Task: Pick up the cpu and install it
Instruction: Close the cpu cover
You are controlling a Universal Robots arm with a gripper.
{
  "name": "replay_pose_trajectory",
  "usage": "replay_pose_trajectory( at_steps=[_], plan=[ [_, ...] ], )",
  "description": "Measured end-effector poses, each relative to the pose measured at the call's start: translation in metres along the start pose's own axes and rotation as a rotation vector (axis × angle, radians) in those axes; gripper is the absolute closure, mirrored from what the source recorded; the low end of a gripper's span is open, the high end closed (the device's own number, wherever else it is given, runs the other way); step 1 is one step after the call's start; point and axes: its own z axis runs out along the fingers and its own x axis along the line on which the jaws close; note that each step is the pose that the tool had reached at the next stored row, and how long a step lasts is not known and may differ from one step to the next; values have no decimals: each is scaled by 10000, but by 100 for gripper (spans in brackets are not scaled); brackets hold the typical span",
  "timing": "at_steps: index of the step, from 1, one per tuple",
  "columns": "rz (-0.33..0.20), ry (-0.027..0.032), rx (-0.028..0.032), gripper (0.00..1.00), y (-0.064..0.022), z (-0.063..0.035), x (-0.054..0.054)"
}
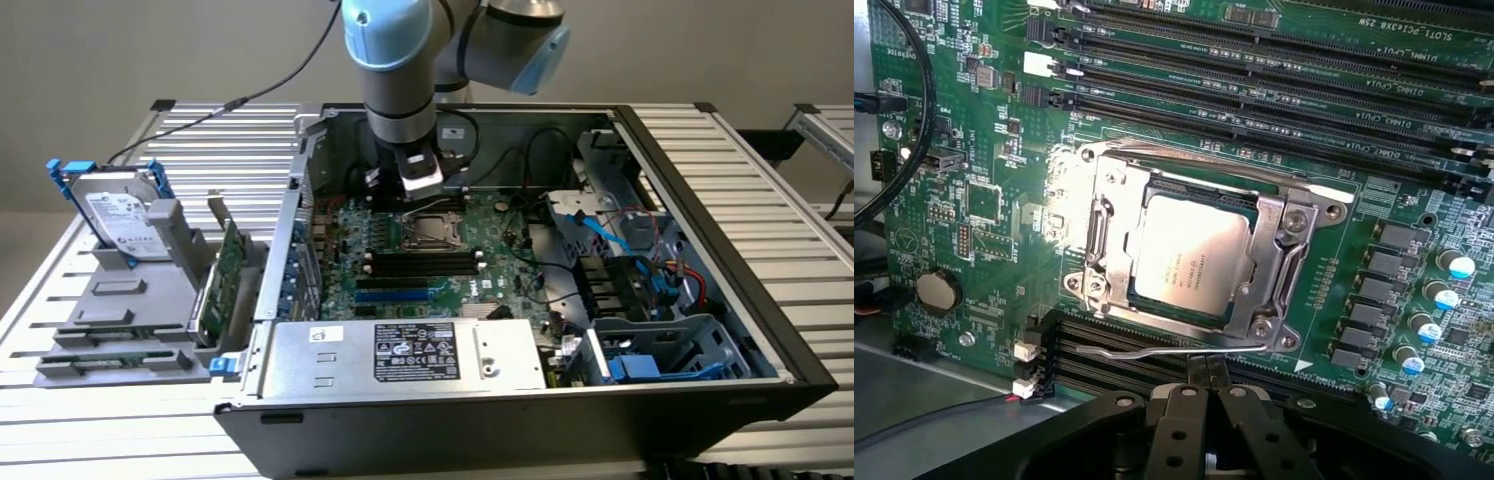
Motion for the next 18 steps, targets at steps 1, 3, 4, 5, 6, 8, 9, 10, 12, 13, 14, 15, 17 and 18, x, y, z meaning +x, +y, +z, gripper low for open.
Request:
replay_pose_trajectory(
  at_steps=[1, 3, 4, 5, 6, 8, 9, 10, 12, 13, 14, 15, 17, 18],
  plan=[
    [8, -28, 4, 89, -2, -6, 1],
    [24, -84, 14, 89, -7, -29, 4],
    [32, -111, 17, 89, -12, -50, 7],
    [38, -126, 20, 89, -17, -71, 11],
    [41, -140, 24, 89, -23, -95, 16],
    [49, -172, 31, 89, -32, -130, 22],
    [54, -188, 33, 89, -35, -140, 24],
    [57, -200, 36, 89, -36, -146, 24],
    [61, -213, 42, 89, -38, -148, 20],
    [61, -219, 41, 89, -39, -149, 16],
    [63, -224, 40, 89, -40, -151, 12],
    [64, -227, 40, 89, -41, -151, 9],
    [62, -229, 36, 89, -42, -152, 4],
    [61, -231, 30, 89, -42, -152, 2]
  ],
)
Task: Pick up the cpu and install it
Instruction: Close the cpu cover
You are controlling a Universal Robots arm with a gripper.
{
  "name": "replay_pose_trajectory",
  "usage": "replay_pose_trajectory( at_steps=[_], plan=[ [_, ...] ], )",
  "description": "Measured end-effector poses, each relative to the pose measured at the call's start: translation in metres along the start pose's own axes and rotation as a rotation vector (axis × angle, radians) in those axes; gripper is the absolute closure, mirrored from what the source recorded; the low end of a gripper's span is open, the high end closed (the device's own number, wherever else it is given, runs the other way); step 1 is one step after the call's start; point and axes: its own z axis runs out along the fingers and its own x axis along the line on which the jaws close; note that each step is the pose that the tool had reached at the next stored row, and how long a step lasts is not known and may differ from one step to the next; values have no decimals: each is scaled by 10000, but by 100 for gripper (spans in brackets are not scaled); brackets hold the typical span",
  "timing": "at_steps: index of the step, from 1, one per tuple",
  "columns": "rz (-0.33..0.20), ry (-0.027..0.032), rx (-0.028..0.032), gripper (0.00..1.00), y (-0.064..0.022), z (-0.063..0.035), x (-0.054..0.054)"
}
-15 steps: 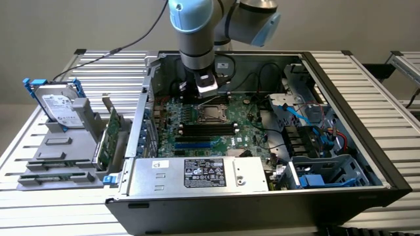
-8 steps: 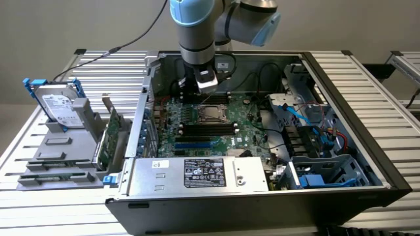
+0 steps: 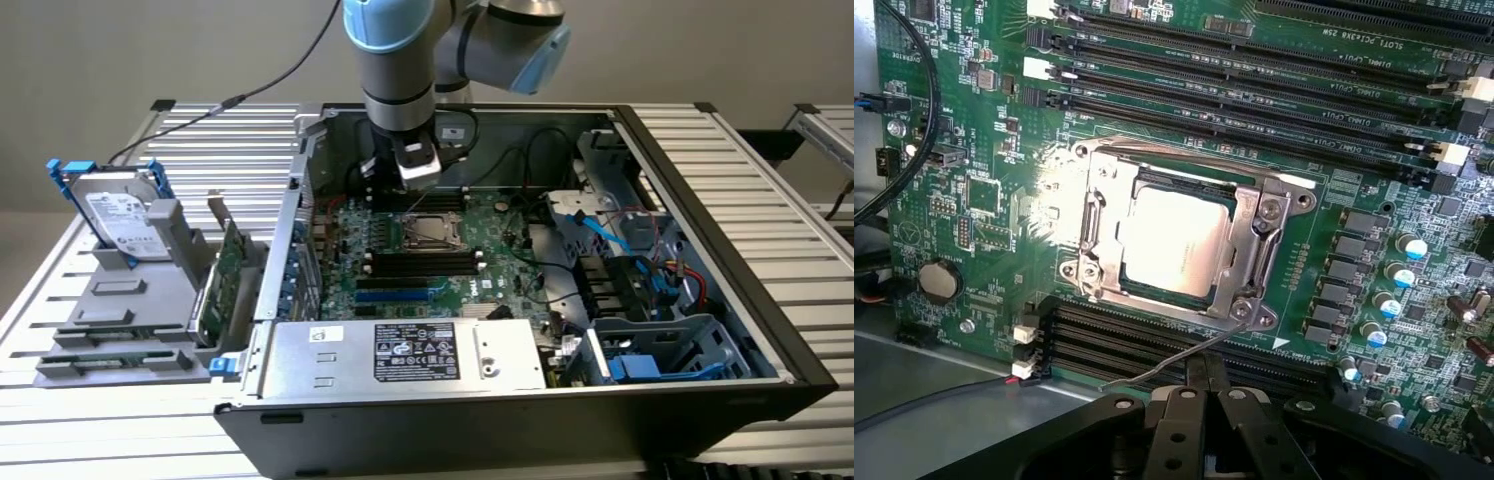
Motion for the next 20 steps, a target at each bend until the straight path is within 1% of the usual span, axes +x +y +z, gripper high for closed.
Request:
replay_pose_trajectory(
  at_steps=[2, 6, 12, 13, 17, 20],
  plan=[
    [-15, -8, -31, 89, 0, -1, -6],
    [-121, -56, -128, 89, 4, -1, -14],
    [-300, -123, -209, 89, 8, 2, -27],
    [-337, -140, -237, 89, 10, 0, -30],
    [-462, -170, -231, 89, 9, 7, -31],
    [-484, -175, -235, 89, 5, 7, -50]
  ],
)
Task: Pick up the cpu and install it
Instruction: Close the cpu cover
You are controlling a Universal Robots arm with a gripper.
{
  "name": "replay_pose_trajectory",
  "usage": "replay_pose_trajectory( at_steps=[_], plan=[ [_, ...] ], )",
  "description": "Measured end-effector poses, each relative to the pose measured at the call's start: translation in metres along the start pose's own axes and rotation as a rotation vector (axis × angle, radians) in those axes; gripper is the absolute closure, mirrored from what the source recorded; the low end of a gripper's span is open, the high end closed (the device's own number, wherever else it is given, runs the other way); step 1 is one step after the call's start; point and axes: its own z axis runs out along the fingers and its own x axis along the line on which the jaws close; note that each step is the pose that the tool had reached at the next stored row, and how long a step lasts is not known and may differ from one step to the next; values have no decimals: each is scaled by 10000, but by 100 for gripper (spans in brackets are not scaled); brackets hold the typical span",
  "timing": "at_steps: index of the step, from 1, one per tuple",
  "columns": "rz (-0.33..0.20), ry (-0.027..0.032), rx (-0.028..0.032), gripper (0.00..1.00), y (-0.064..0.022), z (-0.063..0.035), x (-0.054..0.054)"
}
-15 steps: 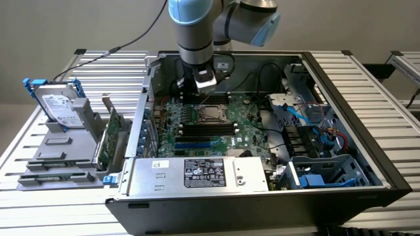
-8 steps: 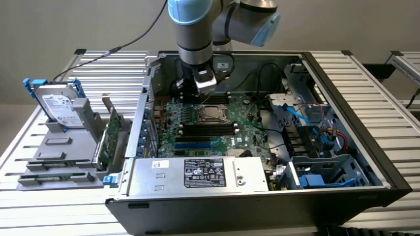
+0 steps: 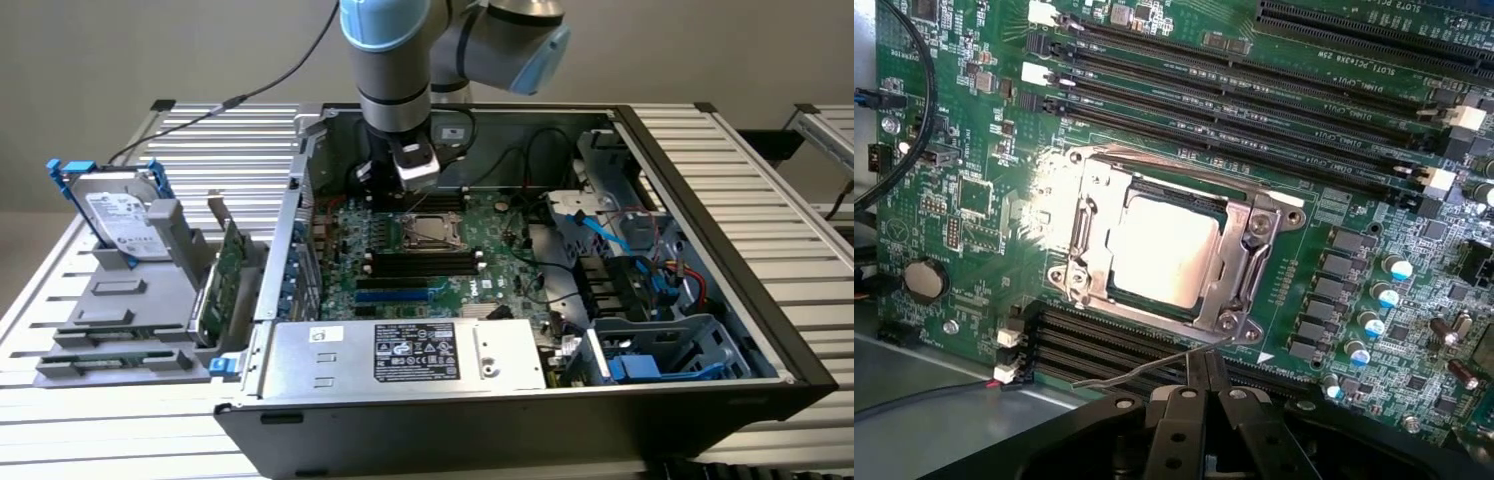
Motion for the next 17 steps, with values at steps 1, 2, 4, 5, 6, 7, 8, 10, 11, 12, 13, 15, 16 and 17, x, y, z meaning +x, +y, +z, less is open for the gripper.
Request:
replay_pose_trajectory(
  at_steps=[1, 2, 4, 5, 6, 7, 8, 10, 11, 12, 13, 15, 16, 17],
  plan=[
    [-5, -3, -6, 89, -2, -1, -6],
    [-13, -6, -10, 89, -3, -1, -10],
    [-36, -15, -15, 89, -3, -2, -13],
    [-50, -20, -18, 89, -3, -3, -13],
    [-67, -24, -19, 89, -3, -3, -14],
    [-87, -28, -17, 89, -3, -2, -14],
    [-110, -33, -13, 89, -3, -2, -14],
    [-177, -48, -4, 89, -3, -2, -13],
    [-212, -55, 1, 89, -3, -2, -11],
    [-249, -62, 7, 89, -2, 0, -10],
    [-287, -71, 13, 89, -2, 1, -9],
    [-348, -82, 22, 89, 0, 4, -4],
    [-371, -88, 25, 89, 1, 5, -1],
    [-394, -91, 29, 89, 2, 6, 3]
  ],
)
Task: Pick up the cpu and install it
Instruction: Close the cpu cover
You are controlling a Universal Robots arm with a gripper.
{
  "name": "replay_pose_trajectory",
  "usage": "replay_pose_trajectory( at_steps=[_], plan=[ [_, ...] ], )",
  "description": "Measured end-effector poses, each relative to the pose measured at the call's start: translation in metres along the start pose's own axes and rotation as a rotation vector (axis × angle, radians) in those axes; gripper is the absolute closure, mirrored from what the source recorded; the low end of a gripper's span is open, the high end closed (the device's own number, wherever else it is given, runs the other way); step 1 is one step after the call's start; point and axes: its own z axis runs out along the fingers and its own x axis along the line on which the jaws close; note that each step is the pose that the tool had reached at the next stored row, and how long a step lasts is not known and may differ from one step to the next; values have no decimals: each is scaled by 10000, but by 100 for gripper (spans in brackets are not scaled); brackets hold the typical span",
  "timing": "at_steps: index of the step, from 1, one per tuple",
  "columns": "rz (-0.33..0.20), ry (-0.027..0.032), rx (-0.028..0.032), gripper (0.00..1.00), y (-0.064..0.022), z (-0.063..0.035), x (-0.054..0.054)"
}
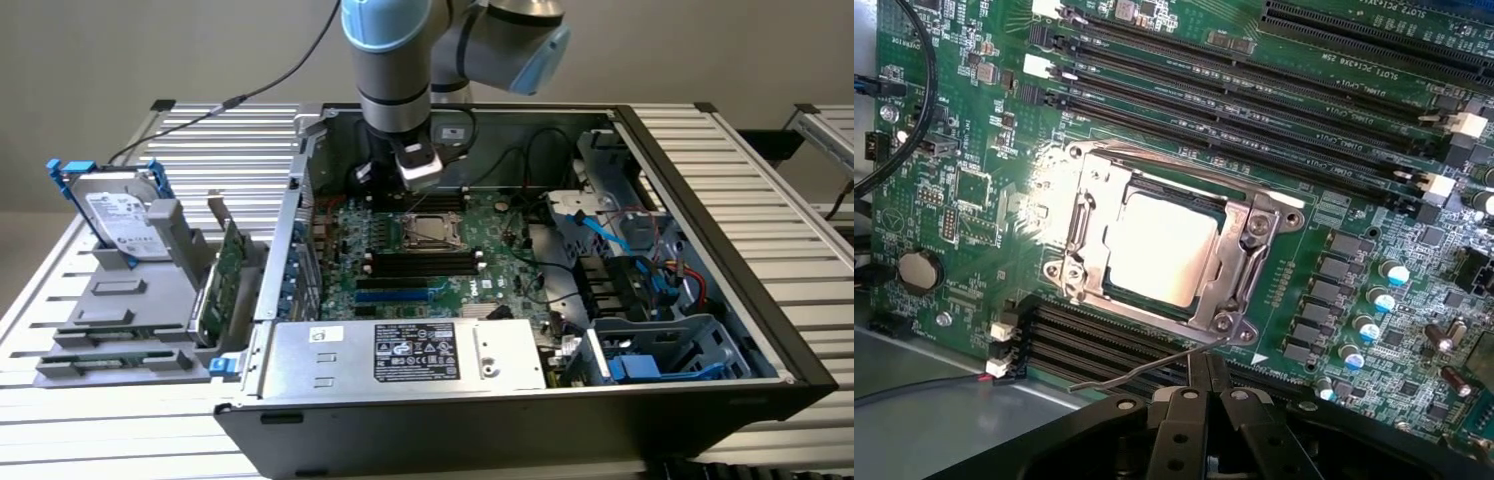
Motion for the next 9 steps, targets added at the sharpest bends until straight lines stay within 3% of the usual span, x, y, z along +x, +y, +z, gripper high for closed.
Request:
replay_pose_trajectory(
  at_steps=[9],
  plan=[
    [-184, -19, 21, 89, 11, 13, 27]
  ],
)
